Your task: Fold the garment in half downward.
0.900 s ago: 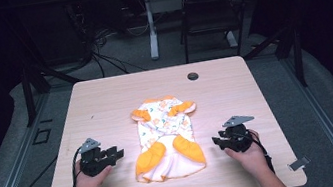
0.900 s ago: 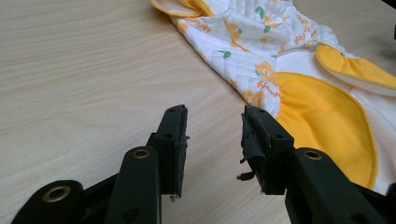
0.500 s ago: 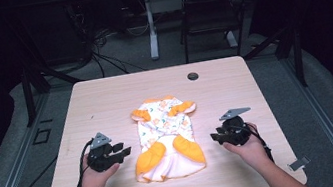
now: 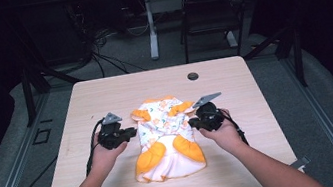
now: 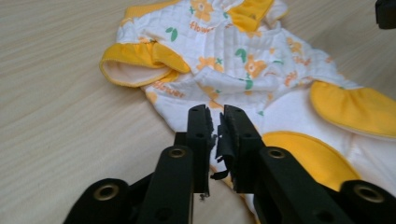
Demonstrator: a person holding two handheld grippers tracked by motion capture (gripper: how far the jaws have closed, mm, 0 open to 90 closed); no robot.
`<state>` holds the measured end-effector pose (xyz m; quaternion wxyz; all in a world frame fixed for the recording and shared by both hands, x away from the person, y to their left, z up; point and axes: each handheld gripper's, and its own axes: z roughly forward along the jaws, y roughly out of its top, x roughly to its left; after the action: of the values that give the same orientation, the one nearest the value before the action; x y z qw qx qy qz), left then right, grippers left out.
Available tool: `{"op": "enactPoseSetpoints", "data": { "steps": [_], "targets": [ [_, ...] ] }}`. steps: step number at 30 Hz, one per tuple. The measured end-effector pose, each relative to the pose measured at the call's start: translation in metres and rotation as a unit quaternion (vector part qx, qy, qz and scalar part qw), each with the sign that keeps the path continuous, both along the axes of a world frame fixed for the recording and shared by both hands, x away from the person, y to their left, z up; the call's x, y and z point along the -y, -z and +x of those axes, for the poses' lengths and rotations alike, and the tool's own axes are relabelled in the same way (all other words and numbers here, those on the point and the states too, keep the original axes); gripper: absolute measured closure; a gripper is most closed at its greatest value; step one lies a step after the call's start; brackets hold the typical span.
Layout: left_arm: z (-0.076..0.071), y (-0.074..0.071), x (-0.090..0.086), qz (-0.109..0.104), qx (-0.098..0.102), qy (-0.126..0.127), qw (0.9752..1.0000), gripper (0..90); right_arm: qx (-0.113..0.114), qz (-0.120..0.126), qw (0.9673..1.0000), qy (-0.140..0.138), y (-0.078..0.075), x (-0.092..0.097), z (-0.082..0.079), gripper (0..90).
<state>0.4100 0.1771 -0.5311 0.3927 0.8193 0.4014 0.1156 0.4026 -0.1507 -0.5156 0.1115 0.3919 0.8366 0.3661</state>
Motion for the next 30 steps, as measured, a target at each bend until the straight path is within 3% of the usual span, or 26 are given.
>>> {"op": "enactPoseSetpoints", "data": {
  "steps": [1,6,7,10,11,14,18,19,23,30],
  "targets": [
    [0.008,0.005,0.005,-0.005,-0.006,0.001,1.0,88.0,0.0,0.003,1.0,-0.001,0.003,-0.008,0.009,89.5],
    [0.021,0.017,0.017,-0.006,-0.012,0.002,0.9999,89.8,-0.002,0.0,1.0,0.002,0.015,-0.019,0.024,89.8],
    [0.025,0.022,0.022,-0.004,-0.012,0.007,0.9999,89.9,0.003,-0.014,0.9999,0.005,0.022,-0.023,0.03,89.8],
    [0.027,0.028,0.027,0.006,-0.019,0.004,0.9998,90.0,0.004,-0.025,0.9997,0.004,0.028,-0.025,0.033,89.8],
    [0.028,0.032,0.03,0.018,-0.024,0.007,0.9995,90.0,0.001,-0.036,0.9993,0.005,0.034,-0.027,0.035,89.9],
    [0.028,0.038,0.032,0.025,-0.033,0.012,0.9991,90.0,-0.005,-0.052,0.9986,-0.003,0.041,-0.028,0.035,89.9],
    [0.025,0.043,0.034,0.034,-0.037,0.015,0.9986,90.0,-0.011,-0.053,0.9985,-0.001,0.048,-0.03,0.034,89.8],
    [0.023,0.044,0.033,0.028,-0.035,0.014,0.9989,90.0,-0.017,-0.071,0.9973,-0.012,0.052,-0.03,0.033,89.9],
    [0.017,0.044,0.03,0.027,-0.033,0.02,0.9989,90.0,-0.016,-0.054,0.9983,-0.014,0.054,-0.029,0.026,89.9],
    [0.004,0.045,0.025,0.024,-0.034,0.032,0.9986,90.0,-0.017,-0.054,0.9979,-0.033,0.054,-0.029,0.013,89.6]
  ]
}}
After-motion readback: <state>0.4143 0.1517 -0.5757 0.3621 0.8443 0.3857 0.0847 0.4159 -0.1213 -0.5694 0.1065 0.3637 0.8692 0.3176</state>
